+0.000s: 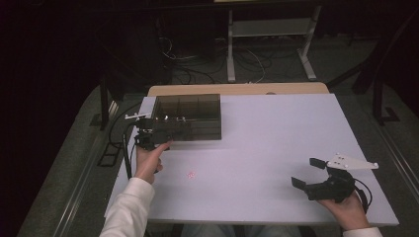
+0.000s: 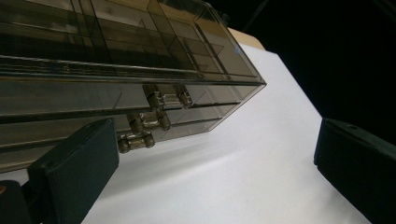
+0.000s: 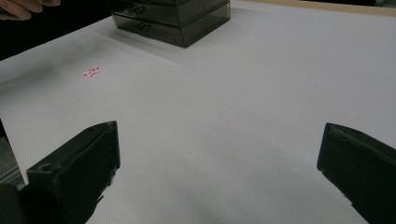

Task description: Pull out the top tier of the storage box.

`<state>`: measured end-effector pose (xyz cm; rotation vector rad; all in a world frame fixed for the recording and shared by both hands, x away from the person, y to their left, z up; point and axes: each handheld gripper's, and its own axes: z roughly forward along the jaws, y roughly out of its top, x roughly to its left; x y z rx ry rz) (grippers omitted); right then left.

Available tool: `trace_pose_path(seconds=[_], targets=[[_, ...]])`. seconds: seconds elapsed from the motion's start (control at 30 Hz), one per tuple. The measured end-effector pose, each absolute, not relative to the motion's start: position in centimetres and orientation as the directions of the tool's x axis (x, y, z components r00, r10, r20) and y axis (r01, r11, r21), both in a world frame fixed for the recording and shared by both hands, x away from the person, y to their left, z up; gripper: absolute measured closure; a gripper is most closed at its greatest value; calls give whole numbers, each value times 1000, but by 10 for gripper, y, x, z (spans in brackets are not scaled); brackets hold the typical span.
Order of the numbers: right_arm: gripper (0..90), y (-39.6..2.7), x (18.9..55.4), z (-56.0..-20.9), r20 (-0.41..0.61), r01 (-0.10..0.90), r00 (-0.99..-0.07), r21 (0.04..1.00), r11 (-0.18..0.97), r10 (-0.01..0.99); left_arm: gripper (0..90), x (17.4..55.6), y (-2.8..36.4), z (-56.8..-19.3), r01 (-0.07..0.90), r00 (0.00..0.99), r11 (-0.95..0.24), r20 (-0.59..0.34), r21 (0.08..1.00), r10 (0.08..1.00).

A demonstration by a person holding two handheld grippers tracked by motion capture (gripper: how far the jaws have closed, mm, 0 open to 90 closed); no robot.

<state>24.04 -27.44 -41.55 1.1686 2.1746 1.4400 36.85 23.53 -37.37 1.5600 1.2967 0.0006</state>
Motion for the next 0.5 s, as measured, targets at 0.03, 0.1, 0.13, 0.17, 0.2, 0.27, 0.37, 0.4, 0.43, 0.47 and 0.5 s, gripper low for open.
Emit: trace_pose_path(seconds=[0.03,0.1,0.13,0.17,0.2,0.27,0.37,0.4,0.43,0.47,0.5], targets=[[0,-274,240,-415,190,468,-632,867,174,751,0,369,234,-374,712,401,163,-586,683,704],[0,-274,240,-416,189,467,-633,867,175,751,0,369,233,-373,715,391,177,-596,676,701],[0,-274,240,-416,189,467,-633,866,176,751,0,369,233,-373,715,391,177,-596,676,701],[0,-274,240,-416,189,467,-633,866,177,750,0,370,231,-374,718,383,184,-602,671,700],[0,-274,240,-416,188,467,-634,866,178,750,0,370,231,-374,718,383,184,-602,671,700],[0,-274,240,-416,188,467,-634,867,177,750,0,371,229,-374,724,373,194,-613,662,696],[0,-274,240,-415,189,465,-633,868,175,751,0,372,228,-376,728,351,218,-626,650,696],[0,-274,240,-415,189,465,-633,868,175,751,0,372,228,-376,728,351,218,-626,650,696],[0,-274,240,-415,188,464,-633,869,173,751,0,373,228,-377,732,337,231,-636,641,695],[0,-275,240,-415,188,463,-633,869,173,751,0,373,228,-377,732,337,231,-636,641,695],[0,-275,240,-415,187,463,-633,869,174,751,0,373,228,-378,737,322,252,-654,627,684]])
